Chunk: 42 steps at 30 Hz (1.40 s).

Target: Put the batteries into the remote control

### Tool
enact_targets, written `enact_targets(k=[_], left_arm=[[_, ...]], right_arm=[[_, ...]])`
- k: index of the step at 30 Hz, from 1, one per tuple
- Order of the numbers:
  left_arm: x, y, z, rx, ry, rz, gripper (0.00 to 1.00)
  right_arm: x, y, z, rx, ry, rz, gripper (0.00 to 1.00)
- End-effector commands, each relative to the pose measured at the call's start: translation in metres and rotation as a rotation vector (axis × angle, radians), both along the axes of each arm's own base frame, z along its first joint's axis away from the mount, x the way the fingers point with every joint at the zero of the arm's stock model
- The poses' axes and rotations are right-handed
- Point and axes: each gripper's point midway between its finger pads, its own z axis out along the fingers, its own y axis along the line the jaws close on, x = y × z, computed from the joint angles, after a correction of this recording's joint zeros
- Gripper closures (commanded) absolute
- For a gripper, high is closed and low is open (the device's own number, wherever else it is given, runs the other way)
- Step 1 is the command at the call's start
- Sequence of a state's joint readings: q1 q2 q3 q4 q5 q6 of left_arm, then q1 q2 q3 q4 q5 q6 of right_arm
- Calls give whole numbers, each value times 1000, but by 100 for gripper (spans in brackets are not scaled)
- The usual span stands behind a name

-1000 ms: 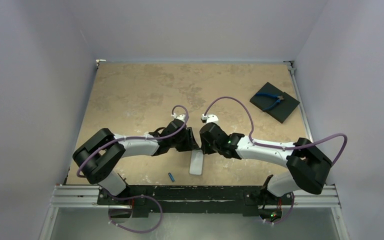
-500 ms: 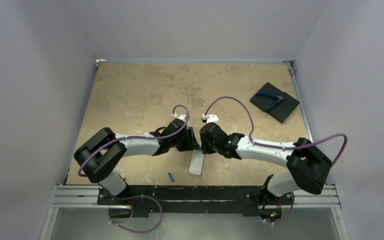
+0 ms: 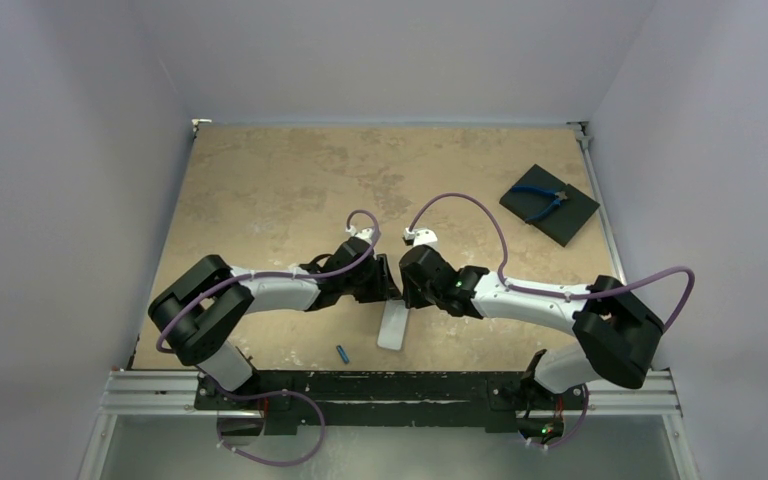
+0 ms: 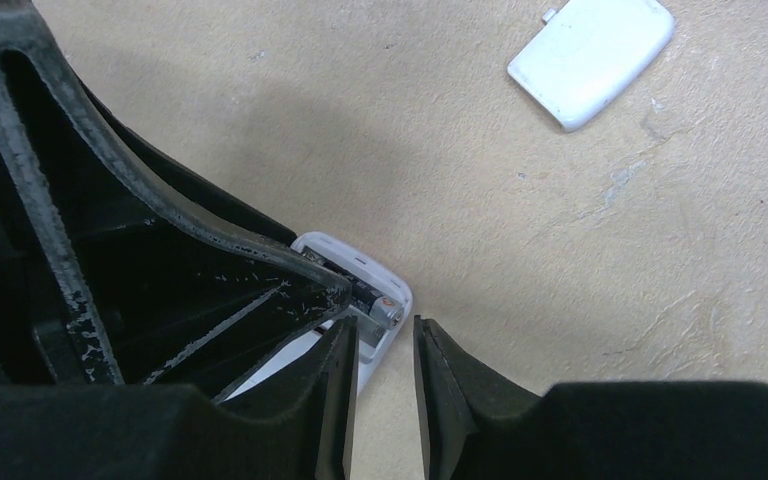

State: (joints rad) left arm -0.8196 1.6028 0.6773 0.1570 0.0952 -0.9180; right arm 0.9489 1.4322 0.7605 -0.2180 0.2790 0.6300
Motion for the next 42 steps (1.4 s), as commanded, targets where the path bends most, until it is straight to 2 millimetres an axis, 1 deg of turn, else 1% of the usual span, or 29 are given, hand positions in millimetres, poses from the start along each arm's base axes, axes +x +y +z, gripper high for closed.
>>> enact_targets(k=[1,8,13,17,19,24,27,34,38,42], left_arm=[[3,-6,7,0,-36,-34,61],[8,2,24,38,-87,-29,59],[10,12,38,67,-125,-16,58],[1,24,41,93,-115,-19,58],[0,32,42,114,-127,-1,58],[-12,49,47,129,-128,5,57],[-18,61,51,142,-135,17,57],[-29,86,73,136,-182,57,57],[-33,92,82,127,-200,64,57],[-35,97,83,132,-206,67,56]], right_arm=[[6,0,11,21,-29,-29,67],[7,0,16,0,-43,4,66],[8,1,23,-17,-69,60,59],[10,5,29,-53,-88,132,54],[11,7,30,-85,-91,187,53],[12,14,33,-151,-96,318,52],[11,20,31,-171,-82,382,52],[11,26,23,-207,-55,445,50],[13,27,17,-231,-39,459,50],[15,27,9,-252,-23,456,50]])
